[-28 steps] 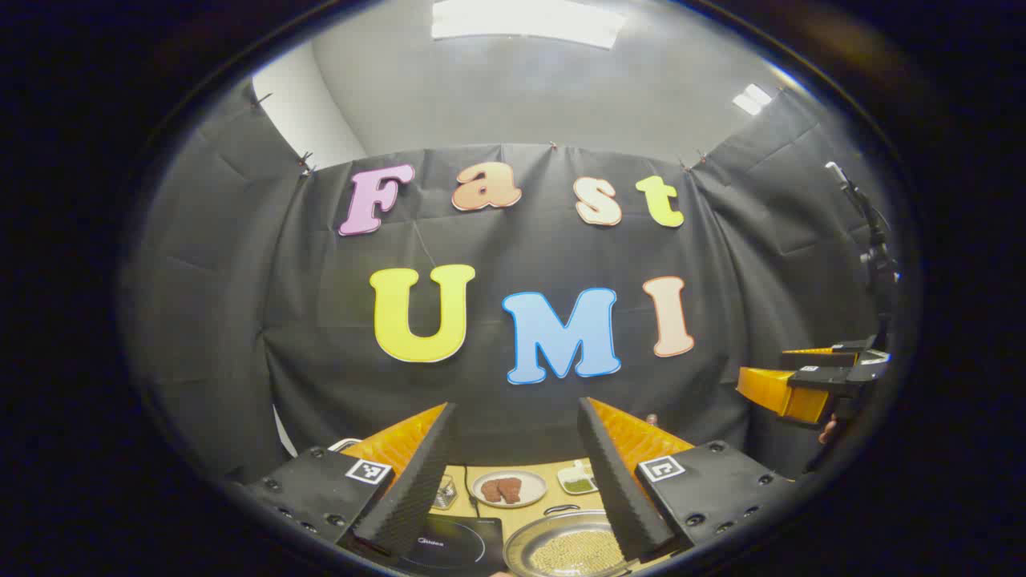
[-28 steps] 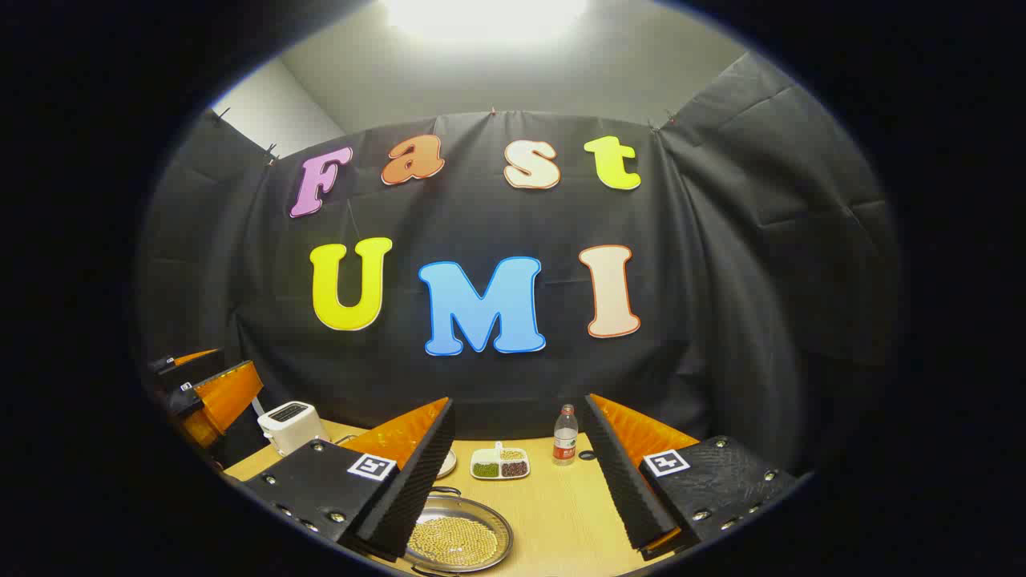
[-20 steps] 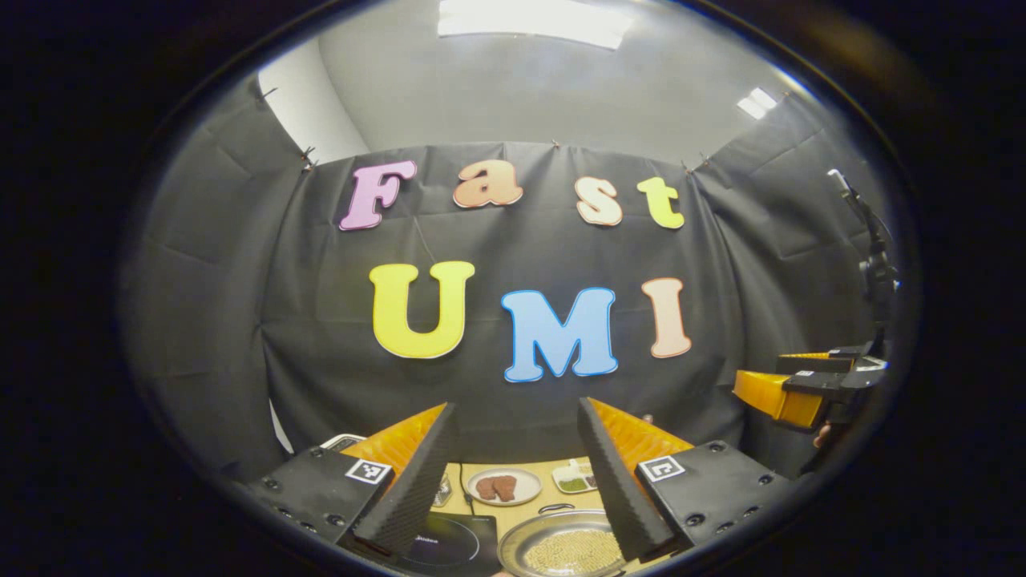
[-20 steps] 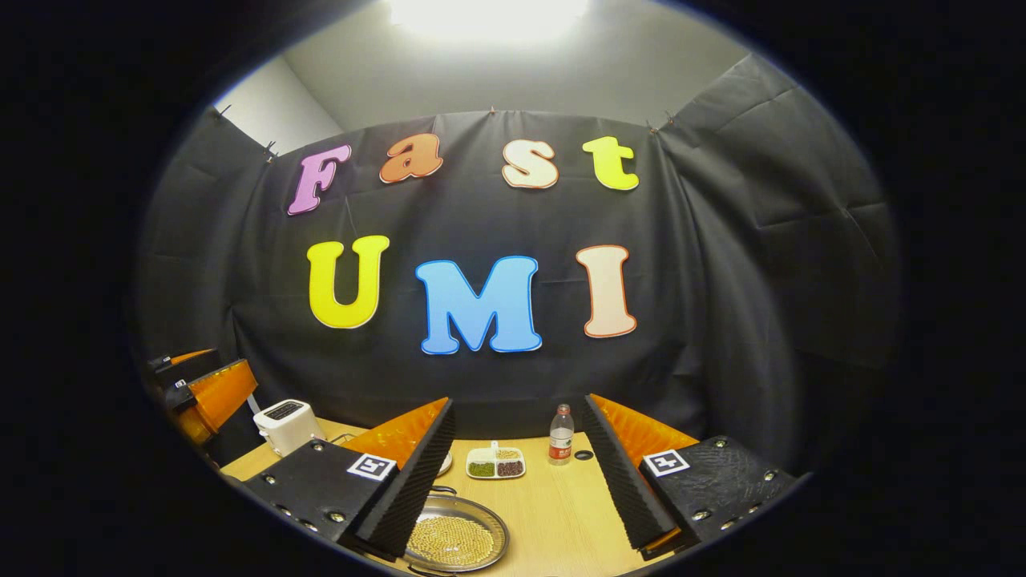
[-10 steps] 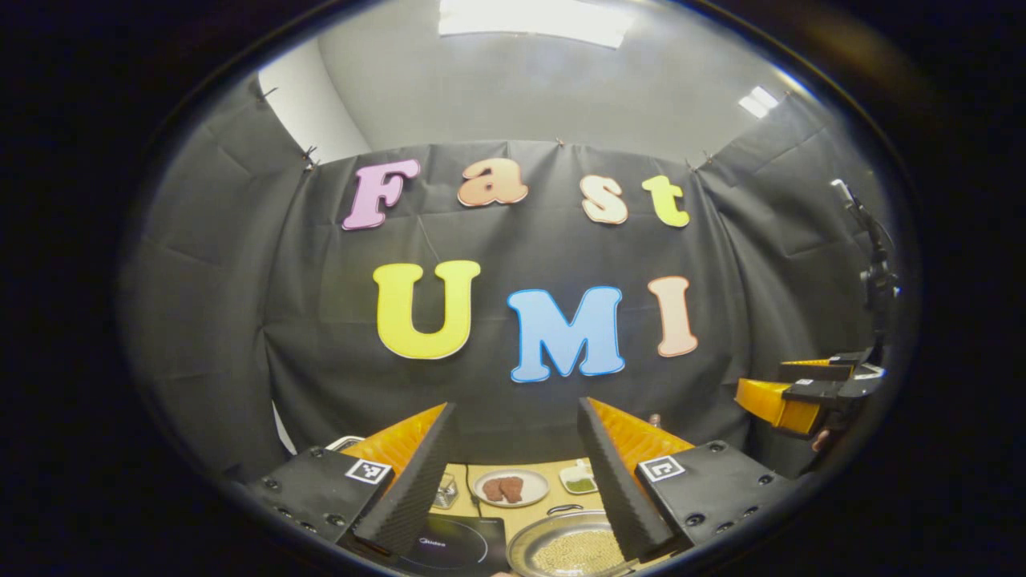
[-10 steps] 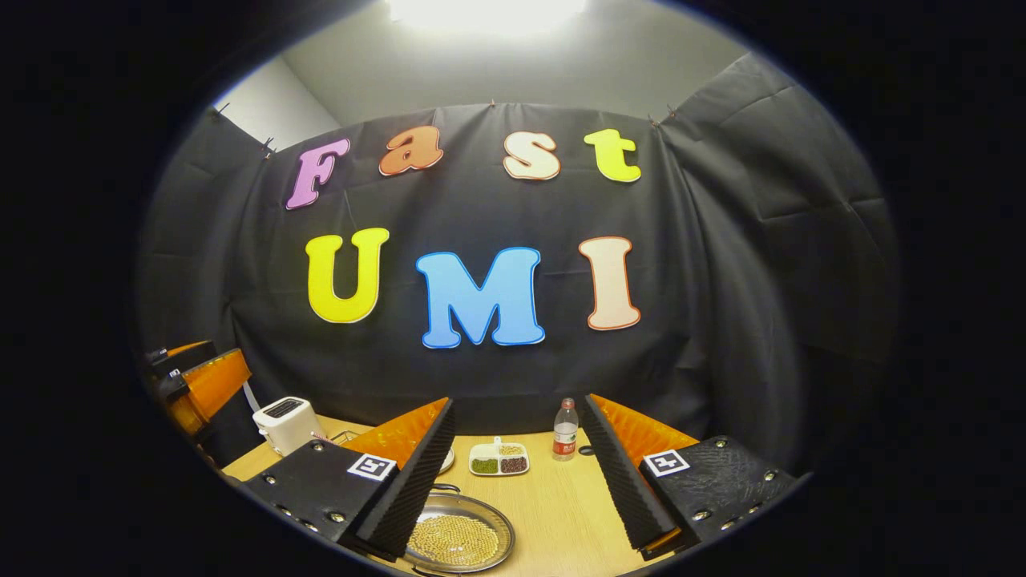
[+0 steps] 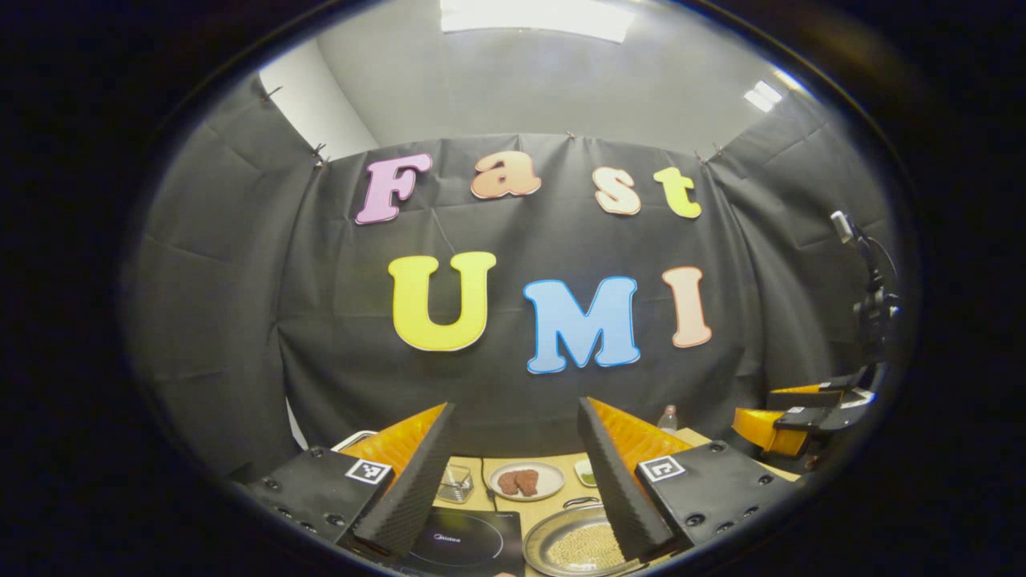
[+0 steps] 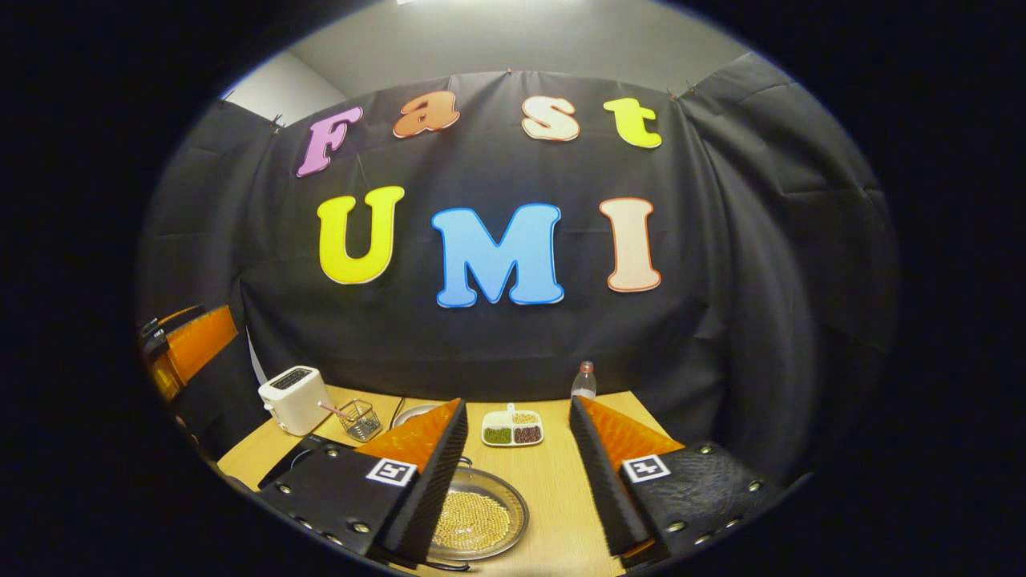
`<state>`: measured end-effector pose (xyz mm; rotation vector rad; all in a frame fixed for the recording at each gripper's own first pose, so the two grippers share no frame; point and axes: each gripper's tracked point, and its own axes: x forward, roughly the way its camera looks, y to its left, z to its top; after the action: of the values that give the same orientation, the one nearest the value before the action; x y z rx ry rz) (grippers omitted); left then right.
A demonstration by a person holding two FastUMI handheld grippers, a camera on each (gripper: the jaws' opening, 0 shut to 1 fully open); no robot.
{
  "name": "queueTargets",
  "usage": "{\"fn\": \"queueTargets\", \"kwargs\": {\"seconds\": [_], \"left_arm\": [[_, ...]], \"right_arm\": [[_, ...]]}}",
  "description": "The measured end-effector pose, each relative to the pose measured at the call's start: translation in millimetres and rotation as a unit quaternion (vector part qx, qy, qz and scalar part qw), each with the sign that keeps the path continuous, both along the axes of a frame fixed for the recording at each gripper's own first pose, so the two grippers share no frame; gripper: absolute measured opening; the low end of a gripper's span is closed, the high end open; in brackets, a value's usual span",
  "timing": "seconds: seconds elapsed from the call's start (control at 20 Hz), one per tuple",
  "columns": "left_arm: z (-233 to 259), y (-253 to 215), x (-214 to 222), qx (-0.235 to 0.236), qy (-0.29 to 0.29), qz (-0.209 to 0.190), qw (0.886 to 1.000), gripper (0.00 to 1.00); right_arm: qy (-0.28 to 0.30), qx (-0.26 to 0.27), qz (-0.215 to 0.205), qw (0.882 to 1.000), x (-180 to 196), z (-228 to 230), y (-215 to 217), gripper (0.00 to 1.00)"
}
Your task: First push the handle of the pot to place it horizontally, then grasp the pot with both hands and set it on the induction cooktop.
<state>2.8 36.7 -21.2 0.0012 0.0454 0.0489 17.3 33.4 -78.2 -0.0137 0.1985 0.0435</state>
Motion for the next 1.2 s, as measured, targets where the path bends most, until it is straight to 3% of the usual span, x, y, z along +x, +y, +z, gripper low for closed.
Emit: {"fn": "queueTargets", "kwargs": {"seconds": [0.15, 0.2, 0.3, 0.55, 0.6, 0.85, 0.9, 1.2], "left_arm": [[-12, 2, 0, 0.0, 0.013, -0.002, 1.0, 0.95], [-15, 3, 0, -0.002, 0.018, -0.002, 1.0, 0.96], [-21, 8, 1, -0.003, 0.023, -0.001, 1.0, 0.96], [-43, 20, -1, -0.007, 0.054, 0.003, 0.999, 0.96], [-45, 23, -3, -0.009, 0.059, 0.005, 0.998, 0.96], [-60, 40, -10, -0.007, 0.079, 0.021, 0.997, 0.96], [-60, 43, -10, -0.008, 0.082, 0.024, 0.996, 0.96], [-63, 59, -17, -0.005, 0.089, 0.044, 0.995, 0.95]], "right_arm": [[0.078, -0.002, 0.026, 0.997, -3, -47, 15, 0.68], [0.103, -0.006, 0.015, 0.995, -4, -62, 10, 0.51], [0.151, 0.007, 0.02, 0.988, -6, -89, 18, 0.31], [0.295, 0.051, 0.069, 0.952, -33, -159, 49, 0.29], [0.314, 0.059, 0.076, 0.945, -38, -169, 54, 0.12], [0.381, 0.048, 0.099, 0.918, -57, -224, 75, 0.14], [0.393, 0.053, 0.107, 0.912, -57, -216, 76, 0.04], [0.458, 0.064, 0.16, 0.872, -78, -251, 113, 0.04]]}}
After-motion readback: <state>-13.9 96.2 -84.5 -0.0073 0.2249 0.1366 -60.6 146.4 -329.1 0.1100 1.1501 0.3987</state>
